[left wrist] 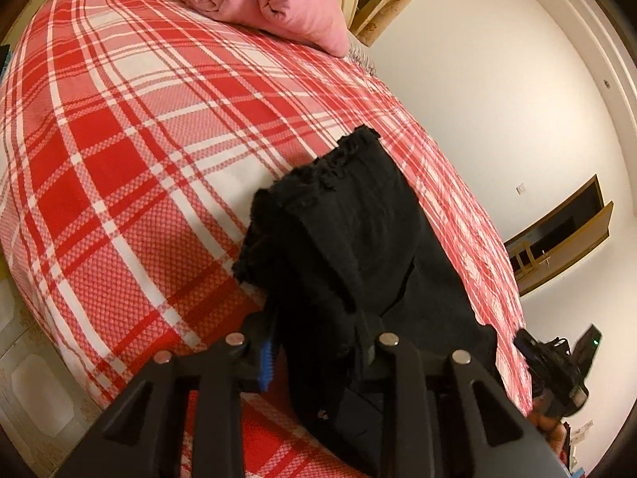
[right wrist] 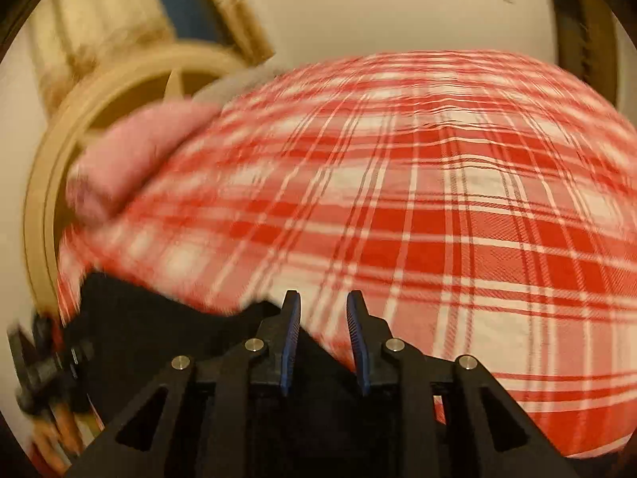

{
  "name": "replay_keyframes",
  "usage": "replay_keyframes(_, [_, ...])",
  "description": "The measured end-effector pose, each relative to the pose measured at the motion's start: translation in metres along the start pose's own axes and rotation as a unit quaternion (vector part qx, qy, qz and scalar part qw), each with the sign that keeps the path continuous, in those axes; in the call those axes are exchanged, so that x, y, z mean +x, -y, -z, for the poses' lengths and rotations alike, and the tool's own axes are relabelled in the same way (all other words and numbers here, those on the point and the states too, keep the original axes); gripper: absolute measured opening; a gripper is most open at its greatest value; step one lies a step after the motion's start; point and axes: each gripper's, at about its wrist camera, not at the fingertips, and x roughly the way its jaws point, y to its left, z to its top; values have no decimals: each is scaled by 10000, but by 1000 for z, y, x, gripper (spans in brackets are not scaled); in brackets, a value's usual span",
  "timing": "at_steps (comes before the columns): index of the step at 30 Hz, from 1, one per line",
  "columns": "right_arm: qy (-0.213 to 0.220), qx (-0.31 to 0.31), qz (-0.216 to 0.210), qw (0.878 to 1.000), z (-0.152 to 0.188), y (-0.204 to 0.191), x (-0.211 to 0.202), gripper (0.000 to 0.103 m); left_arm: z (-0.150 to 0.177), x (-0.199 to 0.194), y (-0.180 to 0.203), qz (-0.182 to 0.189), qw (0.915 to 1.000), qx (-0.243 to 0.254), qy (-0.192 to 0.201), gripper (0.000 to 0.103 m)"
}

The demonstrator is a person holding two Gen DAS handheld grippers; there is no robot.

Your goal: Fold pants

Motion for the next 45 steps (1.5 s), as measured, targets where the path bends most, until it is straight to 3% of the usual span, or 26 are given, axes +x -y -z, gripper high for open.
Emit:
replay_keyframes(4, [-504,-1154,38,9920,47,-35,14,26,3,0,5,-146,9998,145,79,33])
replay_keyframes(6, [-438,-1561,793,9836,61,-43,31,34,2,0,2,-117,9999,58,76,34])
replay_keyframes(8, [-322,-1111,1393,9835,59,-29,29,39,1,0,1,-94,9999,1,45,34])
replay_keyframes(10, [-291,-241,1643,9857,66,4,17,34,1,0,0,-95,9999,-60,38,34])
replay_keyframes(13, [11,147,1080,9940,76,15,-13,34,2,-1,4,-194,9998,22,60,34])
replay_keyframes(16, [227,-559,810,9949,88,-19,-34,34,2,0,3,-189,9998,28,51,34])
replay_keyframes(19, [-18,-1174,528,9917,99,-51,-17,34,2,1,7,-276,9996,45,91,35])
replay_keyframes(20, [-216,-1279,638,9895,104,-55,-7,34,3,1,8,-319,9994,73,101,35])
replay_keyframes(23, [-153,-1362,1053,9849,108,-62,-8,34,2,2,11,-446,9989,119,74,35])
replay_keyframes(28, [434,-1108,1107,9867,129,-53,-56,35,-1,4,16,-606,9979,228,0,35])
replay_keyframes(31, [260,-1200,1222,9849,159,-51,-55,39,1,5,23,-868,9954,395,49,39])
replay_keyframes(32, [530,-1188,1254,9835,166,-51,-60,43,2,6,26,-960,9944,445,74,40])
replay_keyframes(33, [515,-1160,1317,9831,166,-51,-60,43,3,7,28,-1030,9935,476,88,40])
replay_keyframes(37, [438,-873,1228,9876,157,-49,-60,43,4,9,35,-1233,9905,598,117,38])
replay_keyframes(40, [676,-677,956,9908,158,-50,-72,43,4,6,41,-1266,9885,811,169,30])
replay_keyframes(45, [1015,-552,980,9885,161,-55,-90,43,5,-3,61,-1307,9825,1259,418,25])
